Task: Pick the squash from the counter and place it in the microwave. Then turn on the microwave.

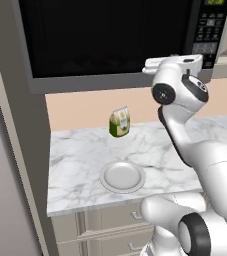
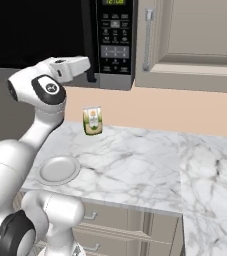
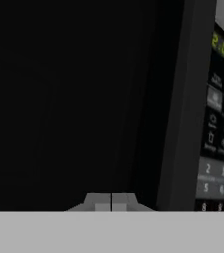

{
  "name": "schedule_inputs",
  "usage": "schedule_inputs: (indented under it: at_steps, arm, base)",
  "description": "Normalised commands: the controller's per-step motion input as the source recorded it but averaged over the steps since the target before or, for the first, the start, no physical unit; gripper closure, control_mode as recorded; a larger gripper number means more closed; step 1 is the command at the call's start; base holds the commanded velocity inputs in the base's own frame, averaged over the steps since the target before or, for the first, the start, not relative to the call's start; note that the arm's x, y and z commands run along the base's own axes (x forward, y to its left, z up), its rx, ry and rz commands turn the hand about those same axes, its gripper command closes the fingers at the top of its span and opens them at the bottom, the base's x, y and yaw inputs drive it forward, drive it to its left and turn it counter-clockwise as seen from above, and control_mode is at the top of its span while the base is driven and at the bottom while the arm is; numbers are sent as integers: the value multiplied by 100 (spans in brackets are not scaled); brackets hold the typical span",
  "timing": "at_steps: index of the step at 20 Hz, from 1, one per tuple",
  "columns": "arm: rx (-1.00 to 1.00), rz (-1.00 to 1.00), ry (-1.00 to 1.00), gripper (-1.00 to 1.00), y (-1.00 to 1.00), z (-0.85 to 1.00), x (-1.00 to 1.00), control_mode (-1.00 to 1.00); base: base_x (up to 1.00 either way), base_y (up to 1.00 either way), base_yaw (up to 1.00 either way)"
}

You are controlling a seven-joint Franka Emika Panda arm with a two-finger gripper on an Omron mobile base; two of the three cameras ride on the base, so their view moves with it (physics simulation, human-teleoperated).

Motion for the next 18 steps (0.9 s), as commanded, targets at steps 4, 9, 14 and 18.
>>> schedule_inputs:
  at_steps: [4,9,14,18]
  arm:
    - [5,14,4,100,0,5,41,-100]
    - [5,13,3,100,0,10,25,-100]
    - [3,12,5,100,-1,19,-1,-100]
    - [1,11,1,100,-5,28,-23,-100]
  base:
    - [0,0,0]
    - [0,0,0]
    - [0,0,0]
    - [0,0,0]
